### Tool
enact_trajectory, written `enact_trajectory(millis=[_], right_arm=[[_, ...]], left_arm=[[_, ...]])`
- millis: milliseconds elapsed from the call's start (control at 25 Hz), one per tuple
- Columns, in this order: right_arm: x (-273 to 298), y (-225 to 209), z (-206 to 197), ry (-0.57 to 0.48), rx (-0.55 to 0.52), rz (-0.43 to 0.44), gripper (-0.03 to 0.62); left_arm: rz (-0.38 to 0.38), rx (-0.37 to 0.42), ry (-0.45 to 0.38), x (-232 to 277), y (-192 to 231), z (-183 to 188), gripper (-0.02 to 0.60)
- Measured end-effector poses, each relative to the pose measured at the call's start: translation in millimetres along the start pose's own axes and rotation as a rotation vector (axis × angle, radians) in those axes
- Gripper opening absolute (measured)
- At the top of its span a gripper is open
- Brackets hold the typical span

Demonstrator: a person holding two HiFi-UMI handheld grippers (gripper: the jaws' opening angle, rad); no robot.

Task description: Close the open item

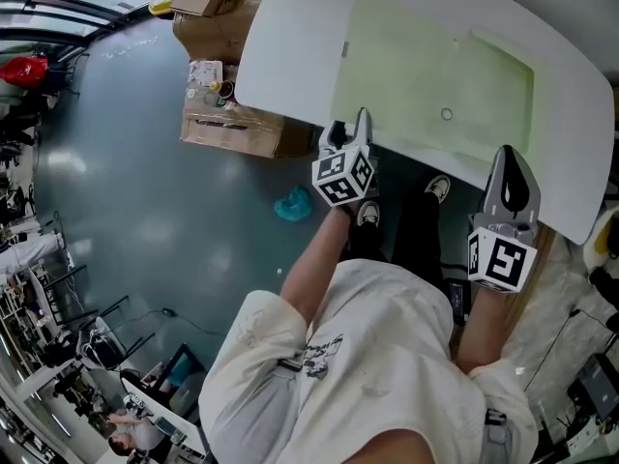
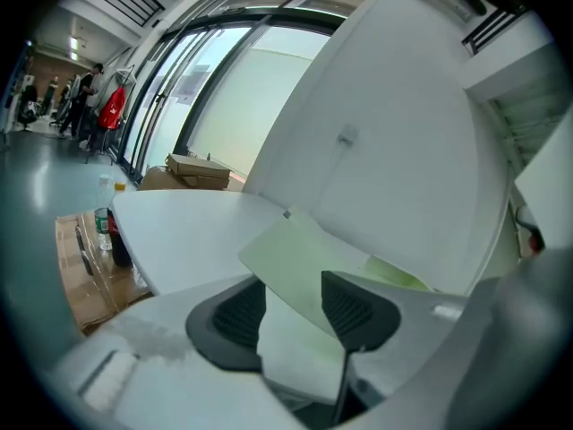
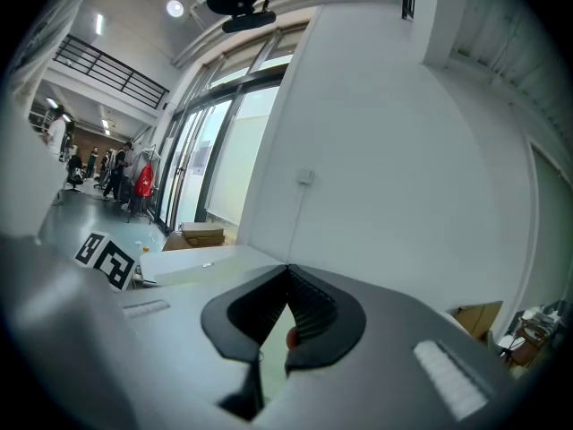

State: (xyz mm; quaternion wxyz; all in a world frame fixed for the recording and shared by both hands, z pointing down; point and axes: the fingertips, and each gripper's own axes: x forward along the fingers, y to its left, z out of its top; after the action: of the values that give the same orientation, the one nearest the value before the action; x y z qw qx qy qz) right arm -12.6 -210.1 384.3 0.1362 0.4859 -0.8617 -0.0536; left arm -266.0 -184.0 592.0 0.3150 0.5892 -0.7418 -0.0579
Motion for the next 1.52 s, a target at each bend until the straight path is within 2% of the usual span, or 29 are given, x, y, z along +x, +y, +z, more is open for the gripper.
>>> enact_trajectory(millis=[160,360,1080,1520], right_arm=[[-3.8,-4.1,2.7,-0.007,0.001,-0.015,0.002],[-11.3,-12.4,2.6,-0.006,0.002,-0.036,0.002],[-39.1,-34.7,19.5,-0.062,0.029,-0.128,0.002],[-55.3,-53.8,17.2,-0.066,0.031,-0.183,0.002]], left_arm=[[-0.013,-0.018,0.0,1.1,-4.9,-0.9,0.144],[-0.03,-0.034,-0.024,-2.2,-14.7,5.6,0.107],[-0.127,0.082,-0.08,-17.5,-64.1,40.1,0.06],[-0.184,0.155,-0.146,-19.5,-104.0,64.4,0.023]])
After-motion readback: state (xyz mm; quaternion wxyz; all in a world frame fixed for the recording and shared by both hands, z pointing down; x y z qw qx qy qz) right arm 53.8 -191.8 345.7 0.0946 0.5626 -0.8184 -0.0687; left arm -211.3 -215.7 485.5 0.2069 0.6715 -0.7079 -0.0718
